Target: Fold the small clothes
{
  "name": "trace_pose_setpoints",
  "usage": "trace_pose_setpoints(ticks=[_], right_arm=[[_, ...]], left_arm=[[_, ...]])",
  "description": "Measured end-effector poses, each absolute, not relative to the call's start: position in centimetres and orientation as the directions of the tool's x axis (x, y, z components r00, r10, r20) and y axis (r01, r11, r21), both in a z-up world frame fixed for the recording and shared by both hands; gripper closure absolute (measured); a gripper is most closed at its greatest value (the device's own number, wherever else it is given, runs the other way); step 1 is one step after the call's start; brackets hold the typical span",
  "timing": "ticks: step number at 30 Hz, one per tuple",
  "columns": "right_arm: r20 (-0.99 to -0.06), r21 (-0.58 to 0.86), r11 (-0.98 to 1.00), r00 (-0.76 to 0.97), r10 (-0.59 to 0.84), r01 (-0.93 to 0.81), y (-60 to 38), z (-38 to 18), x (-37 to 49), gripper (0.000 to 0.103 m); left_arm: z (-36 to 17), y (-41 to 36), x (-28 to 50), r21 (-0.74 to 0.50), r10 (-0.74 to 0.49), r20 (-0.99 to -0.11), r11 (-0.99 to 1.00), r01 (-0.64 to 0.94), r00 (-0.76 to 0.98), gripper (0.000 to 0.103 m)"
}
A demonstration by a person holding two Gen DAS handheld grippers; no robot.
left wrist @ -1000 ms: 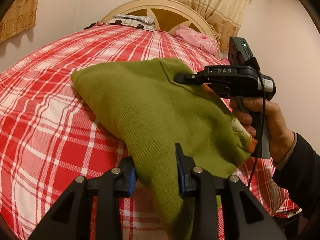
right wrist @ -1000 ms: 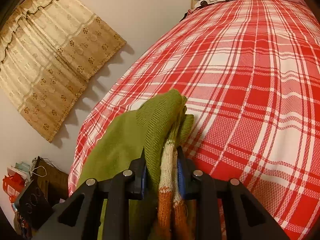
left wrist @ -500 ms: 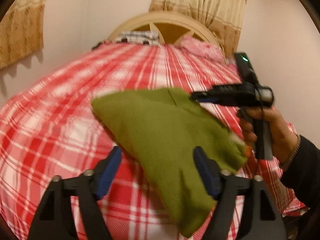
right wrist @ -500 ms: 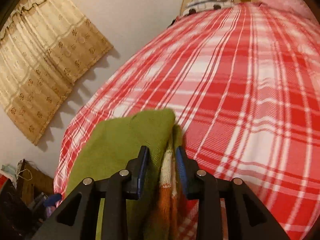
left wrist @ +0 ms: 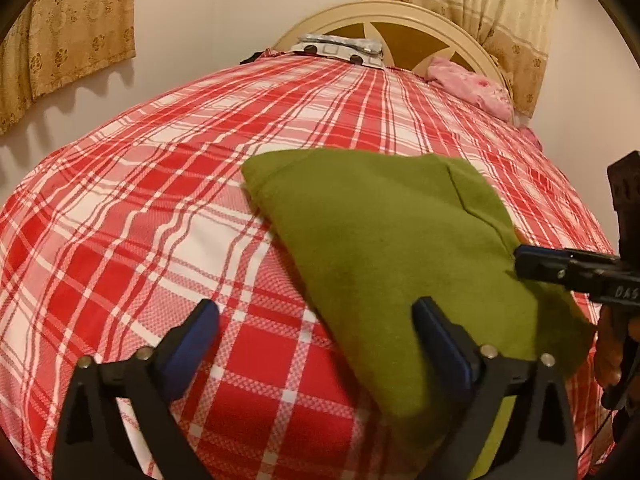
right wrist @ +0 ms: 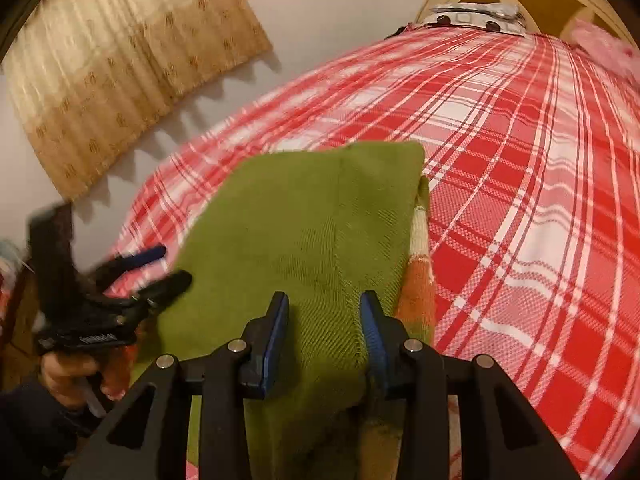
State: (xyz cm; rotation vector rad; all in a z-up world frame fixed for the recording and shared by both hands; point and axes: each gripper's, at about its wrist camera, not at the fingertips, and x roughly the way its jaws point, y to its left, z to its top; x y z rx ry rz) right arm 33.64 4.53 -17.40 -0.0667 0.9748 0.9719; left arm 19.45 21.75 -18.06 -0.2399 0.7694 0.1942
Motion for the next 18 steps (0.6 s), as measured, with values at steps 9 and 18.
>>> trace_pose_setpoints(ticks=[9,18], right_arm=[[-0.728,0.278,0.673,0.306,0.613,-0.686,3.9,-15.8,30.7,0.042],[-0.631,0.139,0.749,0.525,0.571,-0.648,1.2,-11.1,22.3,0.039]], left_arm=[[-15.9,20.9,16.2,-0.201,0.081,-0.670,0.937,-0.286,0.738,0.000],[-11.3,17.3,11.0,-0.171,0.098,-0.568,0.957,-0.234,0.817,0.000]])
